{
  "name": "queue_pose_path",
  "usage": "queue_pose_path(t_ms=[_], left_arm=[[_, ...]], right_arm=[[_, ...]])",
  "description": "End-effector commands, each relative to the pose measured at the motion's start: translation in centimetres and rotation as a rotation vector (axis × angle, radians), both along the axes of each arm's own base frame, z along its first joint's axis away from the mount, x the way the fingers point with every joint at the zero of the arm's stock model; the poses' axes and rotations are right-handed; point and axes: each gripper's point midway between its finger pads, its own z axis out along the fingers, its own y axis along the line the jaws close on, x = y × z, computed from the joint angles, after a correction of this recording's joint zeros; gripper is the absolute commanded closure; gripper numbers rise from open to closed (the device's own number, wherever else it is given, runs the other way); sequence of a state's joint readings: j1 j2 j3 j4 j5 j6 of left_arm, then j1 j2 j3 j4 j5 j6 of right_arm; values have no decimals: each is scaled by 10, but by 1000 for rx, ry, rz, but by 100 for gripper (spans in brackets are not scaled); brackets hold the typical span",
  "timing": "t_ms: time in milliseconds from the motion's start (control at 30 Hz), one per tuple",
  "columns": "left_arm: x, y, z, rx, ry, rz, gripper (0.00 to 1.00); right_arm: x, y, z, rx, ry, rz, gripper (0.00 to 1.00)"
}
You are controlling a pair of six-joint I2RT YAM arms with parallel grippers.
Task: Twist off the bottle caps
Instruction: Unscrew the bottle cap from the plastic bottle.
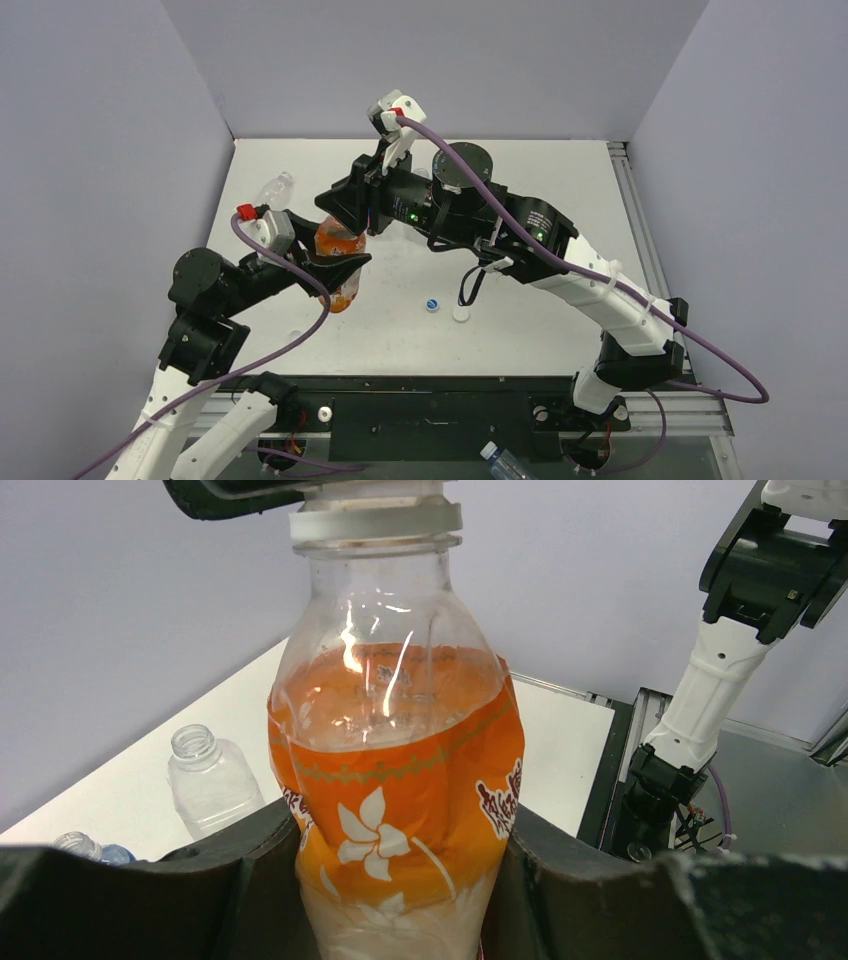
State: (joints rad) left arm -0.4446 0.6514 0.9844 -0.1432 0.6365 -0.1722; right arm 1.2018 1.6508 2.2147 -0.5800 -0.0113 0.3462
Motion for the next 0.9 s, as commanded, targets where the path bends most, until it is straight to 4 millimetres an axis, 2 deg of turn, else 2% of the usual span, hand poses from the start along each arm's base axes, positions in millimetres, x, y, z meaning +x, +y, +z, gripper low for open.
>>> queue_pose_path(t_ms=[0, 67, 133, 200, 400, 467, 600, 733, 800, 833, 867], left_arm=[[-3, 1, 24, -39, -55, 0, 100], [-5, 0, 26, -46, -49, -13, 100], [-12, -2, 29, -57, -44, -45, 100], [-22, -5, 35, -75, -41, -98, 100], [-84, -14, 56, -81, -33, -416, 100], [-96, -13, 62, -82, -22, -468, 100], [-107, -10, 74, -94, -38, -488, 100], [-107, -9, 77, -97, -45, -486, 100], [-105, -10, 75, -93, -45, -484, 100], [-104, -11, 74, -89, -55, -481, 100], [-101, -11, 73, -88, -54, -469, 100]], right_arm=[[-5, -7, 11, 22, -15, 21, 92], [-7, -10, 10, 10, -30, 43, 98], [-16, -11, 15, 18, -84, 121, 100], [-45, -15, 21, 36, -157, 292, 100], [-100, -43, 44, 114, -305, 559, 100], [-114, -52, 51, 147, -340, 629, 100], [-122, -64, 53, 188, -360, 690, 100], [-109, -66, 55, 216, -352, 622, 100], [-96, -61, 56, 207, -325, 551, 72], [-90, -59, 56, 202, -315, 519, 41], [-76, -57, 58, 198, -294, 433, 31]])
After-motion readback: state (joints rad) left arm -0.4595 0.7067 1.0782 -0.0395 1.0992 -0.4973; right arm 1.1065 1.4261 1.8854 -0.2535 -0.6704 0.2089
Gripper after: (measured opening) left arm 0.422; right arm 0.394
